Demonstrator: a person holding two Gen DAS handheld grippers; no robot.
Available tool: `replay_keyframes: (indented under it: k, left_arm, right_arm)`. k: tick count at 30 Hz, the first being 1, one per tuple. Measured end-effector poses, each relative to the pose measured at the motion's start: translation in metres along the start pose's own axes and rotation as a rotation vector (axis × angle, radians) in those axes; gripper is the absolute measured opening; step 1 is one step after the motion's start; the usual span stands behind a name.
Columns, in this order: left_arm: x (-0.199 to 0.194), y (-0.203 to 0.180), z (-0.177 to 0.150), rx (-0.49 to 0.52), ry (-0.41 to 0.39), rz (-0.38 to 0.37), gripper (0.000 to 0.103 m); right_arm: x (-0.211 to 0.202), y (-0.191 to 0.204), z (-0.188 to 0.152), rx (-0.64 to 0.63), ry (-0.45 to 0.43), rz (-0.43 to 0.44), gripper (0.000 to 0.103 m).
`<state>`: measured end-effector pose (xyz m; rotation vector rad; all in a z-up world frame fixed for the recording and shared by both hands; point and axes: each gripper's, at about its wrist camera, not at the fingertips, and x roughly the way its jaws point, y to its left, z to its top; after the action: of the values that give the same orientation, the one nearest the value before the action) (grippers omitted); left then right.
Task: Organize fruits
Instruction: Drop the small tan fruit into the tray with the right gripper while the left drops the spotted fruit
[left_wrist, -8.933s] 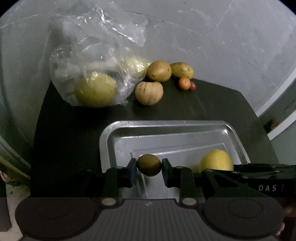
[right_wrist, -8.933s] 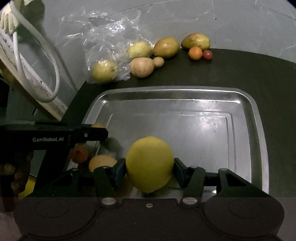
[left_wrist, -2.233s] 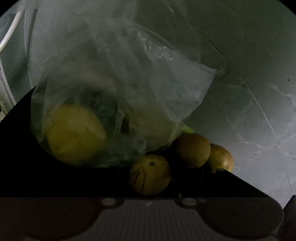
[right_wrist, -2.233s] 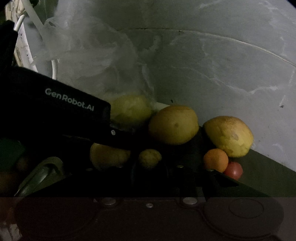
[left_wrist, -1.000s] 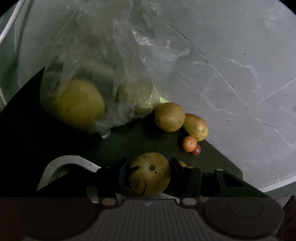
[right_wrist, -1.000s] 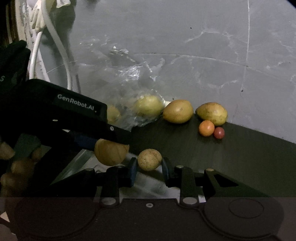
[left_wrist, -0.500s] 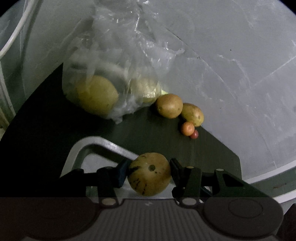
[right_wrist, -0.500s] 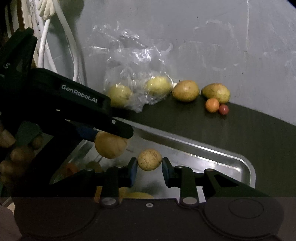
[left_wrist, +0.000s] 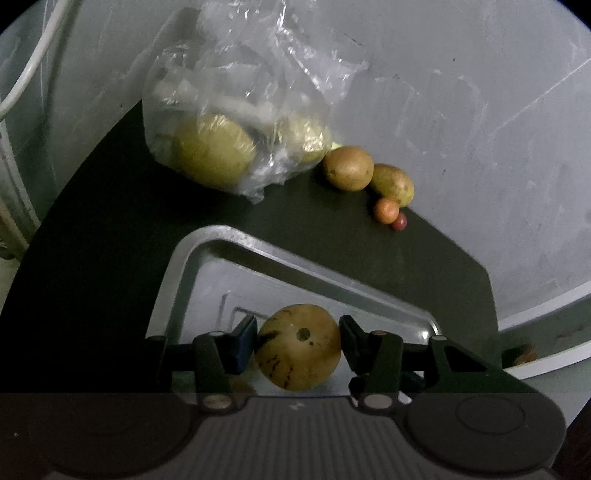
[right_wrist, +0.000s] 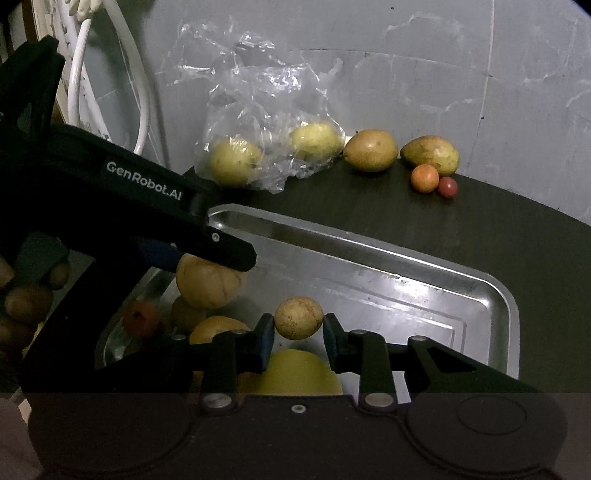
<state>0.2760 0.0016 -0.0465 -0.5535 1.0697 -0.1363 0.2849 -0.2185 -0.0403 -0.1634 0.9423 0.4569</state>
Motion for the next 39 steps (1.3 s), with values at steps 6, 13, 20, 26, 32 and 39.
replay_keyframes:
  k: [6,13,20,26,32,39]
  left_arm:
    - [-0.0015,0.0018,-0.0013,0.009,0.025,0.005,0.052]
    - [-0.0016,-0.0005,-0.0026,0.045,0.045,0.023,0.053]
    - [0.0013,-0.0025,-0.0043,0.073,0.076,0.042,0.053]
    - [0.0028,-0.004,-0.0032,0.089,0.092,0.056,0.053]
    - [0.0056,-0.0029,-0.0026,0.1,0.11,0.067,0.053]
    - [0.0067,-0.0011,-0.0016,0.103,0.126,0.068,0.053]
  right_arm:
    - [-0.0001,0.0018,0.0004,0.005,0.008,-0.006,0.031]
    - [0.0008,0.0035,0.0007,0.012,0.015,-0.021,0.031]
    - [0.0026,0.0055,0.002,0.014,0.021,-0.037,0.031]
    - [0.0032,0.0058,0.0024,0.02,0.025,-0.044,0.031]
    - [0.0051,0.0057,0.0033,0.029,0.031,-0.052,0.031]
    - [0.0051,0.0071,0.005,0.037,0.027,-0.062,0.032]
